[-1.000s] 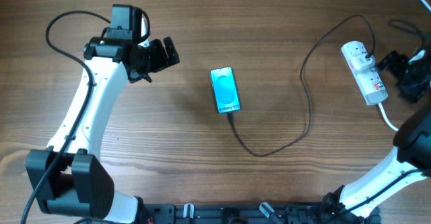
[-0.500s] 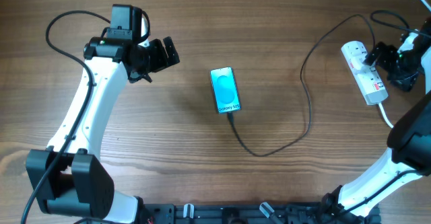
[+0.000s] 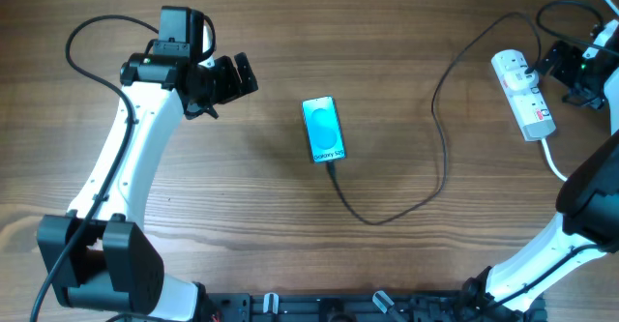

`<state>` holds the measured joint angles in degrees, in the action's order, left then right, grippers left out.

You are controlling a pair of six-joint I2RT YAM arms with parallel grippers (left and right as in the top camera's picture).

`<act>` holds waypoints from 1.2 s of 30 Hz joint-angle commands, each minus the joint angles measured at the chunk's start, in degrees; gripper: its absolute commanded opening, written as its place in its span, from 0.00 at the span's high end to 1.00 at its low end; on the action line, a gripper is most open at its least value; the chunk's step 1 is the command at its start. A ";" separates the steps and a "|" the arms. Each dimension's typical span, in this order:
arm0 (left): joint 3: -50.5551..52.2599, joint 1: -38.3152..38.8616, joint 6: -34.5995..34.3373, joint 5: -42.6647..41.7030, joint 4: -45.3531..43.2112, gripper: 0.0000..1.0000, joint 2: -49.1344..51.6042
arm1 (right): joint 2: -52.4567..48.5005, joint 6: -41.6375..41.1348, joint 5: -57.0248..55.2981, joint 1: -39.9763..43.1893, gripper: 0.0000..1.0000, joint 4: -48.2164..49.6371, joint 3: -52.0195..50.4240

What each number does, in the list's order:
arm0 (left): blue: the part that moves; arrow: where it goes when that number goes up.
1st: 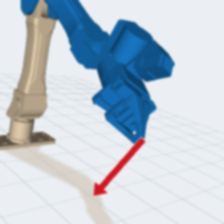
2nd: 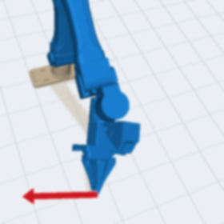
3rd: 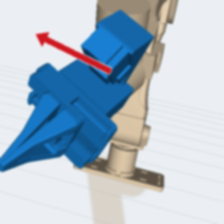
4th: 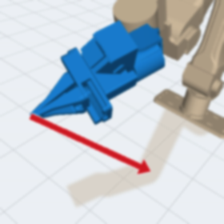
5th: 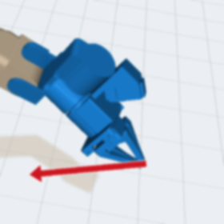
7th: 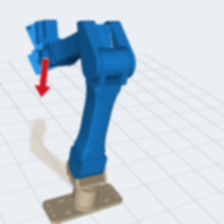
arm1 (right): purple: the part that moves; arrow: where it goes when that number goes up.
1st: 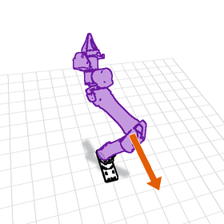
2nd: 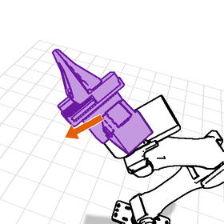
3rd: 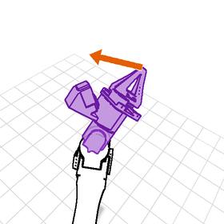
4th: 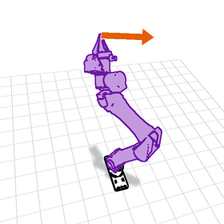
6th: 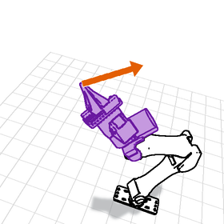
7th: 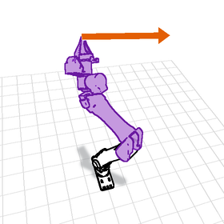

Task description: Plug charger to phone and switch on socket

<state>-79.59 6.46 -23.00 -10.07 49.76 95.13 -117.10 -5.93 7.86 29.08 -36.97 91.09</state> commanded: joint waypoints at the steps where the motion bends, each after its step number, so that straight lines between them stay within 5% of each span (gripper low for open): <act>1: 0.26 -0.20 0.11 0.76 0.00 0.00 -0.31 | 1.07 -0.13 -0.35 0.07 0.00 0.28 0.17; 25: 0.31 -0.20 0.33 2.95 -0.87 0.00 -7.89 | 1.07 -0.17 -0.35 0.07 0.00 0.28 0.17; 36: 23.78 5.55 0.31 2.97 -34.23 0.00 -7.91 | 1.07 -0.20 -0.35 0.07 0.00 0.28 0.17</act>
<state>-62.00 10.24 -23.00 -7.73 20.73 87.33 -117.10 -5.93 7.81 29.08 -36.80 91.09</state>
